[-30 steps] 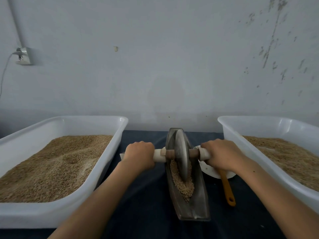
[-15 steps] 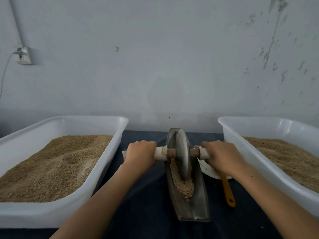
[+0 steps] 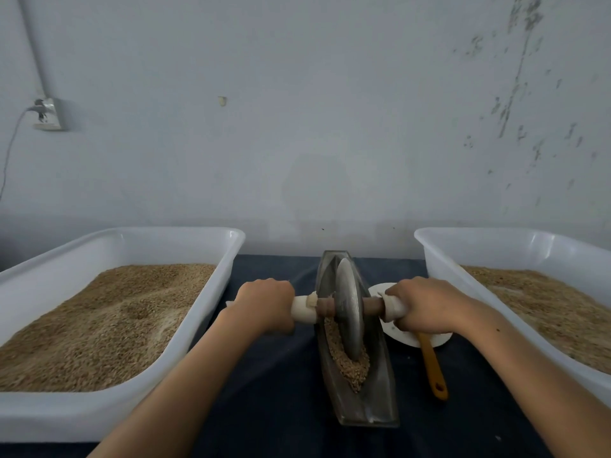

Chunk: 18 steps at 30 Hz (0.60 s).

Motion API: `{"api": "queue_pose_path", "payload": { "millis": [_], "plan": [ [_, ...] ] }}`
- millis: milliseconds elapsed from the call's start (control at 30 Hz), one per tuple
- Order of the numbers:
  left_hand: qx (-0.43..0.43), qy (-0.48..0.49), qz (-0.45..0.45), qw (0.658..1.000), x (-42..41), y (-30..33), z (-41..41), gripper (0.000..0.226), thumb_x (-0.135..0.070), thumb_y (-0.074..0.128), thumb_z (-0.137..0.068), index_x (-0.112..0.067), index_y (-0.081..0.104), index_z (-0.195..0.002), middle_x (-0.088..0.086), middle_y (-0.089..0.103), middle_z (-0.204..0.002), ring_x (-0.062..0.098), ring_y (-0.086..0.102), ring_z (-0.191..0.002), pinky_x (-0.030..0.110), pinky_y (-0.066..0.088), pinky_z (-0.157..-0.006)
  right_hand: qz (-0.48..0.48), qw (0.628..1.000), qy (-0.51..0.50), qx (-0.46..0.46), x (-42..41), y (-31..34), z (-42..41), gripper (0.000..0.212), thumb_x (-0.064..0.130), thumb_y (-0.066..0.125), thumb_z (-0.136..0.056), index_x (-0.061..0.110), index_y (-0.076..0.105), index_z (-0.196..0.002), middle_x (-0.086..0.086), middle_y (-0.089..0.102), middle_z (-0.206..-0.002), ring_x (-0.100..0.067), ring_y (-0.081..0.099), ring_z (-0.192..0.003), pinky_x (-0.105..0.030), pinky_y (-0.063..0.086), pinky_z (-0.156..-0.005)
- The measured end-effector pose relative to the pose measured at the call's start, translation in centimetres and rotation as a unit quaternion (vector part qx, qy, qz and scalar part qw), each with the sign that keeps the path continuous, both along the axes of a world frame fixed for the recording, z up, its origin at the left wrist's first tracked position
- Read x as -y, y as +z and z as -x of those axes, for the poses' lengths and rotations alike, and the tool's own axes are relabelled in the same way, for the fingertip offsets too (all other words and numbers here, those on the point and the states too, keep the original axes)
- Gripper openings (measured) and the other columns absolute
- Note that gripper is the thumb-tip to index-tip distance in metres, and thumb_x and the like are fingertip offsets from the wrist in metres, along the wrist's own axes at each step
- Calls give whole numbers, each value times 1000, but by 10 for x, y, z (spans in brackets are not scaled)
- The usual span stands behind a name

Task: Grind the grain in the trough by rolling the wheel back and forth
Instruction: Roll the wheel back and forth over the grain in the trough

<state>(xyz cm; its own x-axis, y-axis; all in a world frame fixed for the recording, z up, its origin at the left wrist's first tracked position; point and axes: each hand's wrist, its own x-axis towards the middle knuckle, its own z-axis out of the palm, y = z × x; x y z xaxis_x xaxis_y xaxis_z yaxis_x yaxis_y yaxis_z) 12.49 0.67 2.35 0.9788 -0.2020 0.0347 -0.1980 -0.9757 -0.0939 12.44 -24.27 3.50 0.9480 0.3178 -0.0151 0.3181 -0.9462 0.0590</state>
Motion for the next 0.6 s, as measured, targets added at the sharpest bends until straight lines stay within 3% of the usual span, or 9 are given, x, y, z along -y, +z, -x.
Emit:
{"api": "queue_pose_path", "payload": {
  "millis": [133, 333, 467, 600],
  "plan": [
    [66, -4, -13, 998, 3, -3, -1, 33, -35, 65, -83, -21, 57, -111, -1, 64, -101, 17, 61, -90, 28, 42, -72, -15, 1000, -12, 7, 0, -4, -2, 15, 21, 63, -81, 31, 53, -86, 8, 61, -82, -11, 59, -78, -21, 35, -55],
    [203, -2, 0, 979, 9, -12, -4, 26, -38, 57, -89, -23, 52, -109, -2, 64, -101, 17, 62, -91, 28, 39, -69, -76, 985, -24, 152, -1, -25, -6, 11, 24, 56, -88, 30, 47, -89, 9, 59, -87, -11, 55, -79, -25, 37, -65],
    [187, 12, 13, 982, 8, -15, -5, 24, -36, 57, -89, -22, 54, -108, -2, 64, -100, 17, 62, -90, 28, 38, -69, -74, 979, -7, 192, -1, -27, -7, 14, 26, 55, -89, 31, 43, -84, 11, 53, -80, -10, 50, -74, -25, 32, -62],
    [85, 15, 12, 996, 3, -10, -5, 29, -35, 63, -85, -20, 57, -109, -1, 64, -101, 16, 60, -89, 27, 42, -72, -35, 991, 8, 132, 0, -15, -6, 21, 23, 56, -84, 34, 41, -76, 11, 53, -75, -10, 51, -72, -23, 29, -54]
  ]
}}
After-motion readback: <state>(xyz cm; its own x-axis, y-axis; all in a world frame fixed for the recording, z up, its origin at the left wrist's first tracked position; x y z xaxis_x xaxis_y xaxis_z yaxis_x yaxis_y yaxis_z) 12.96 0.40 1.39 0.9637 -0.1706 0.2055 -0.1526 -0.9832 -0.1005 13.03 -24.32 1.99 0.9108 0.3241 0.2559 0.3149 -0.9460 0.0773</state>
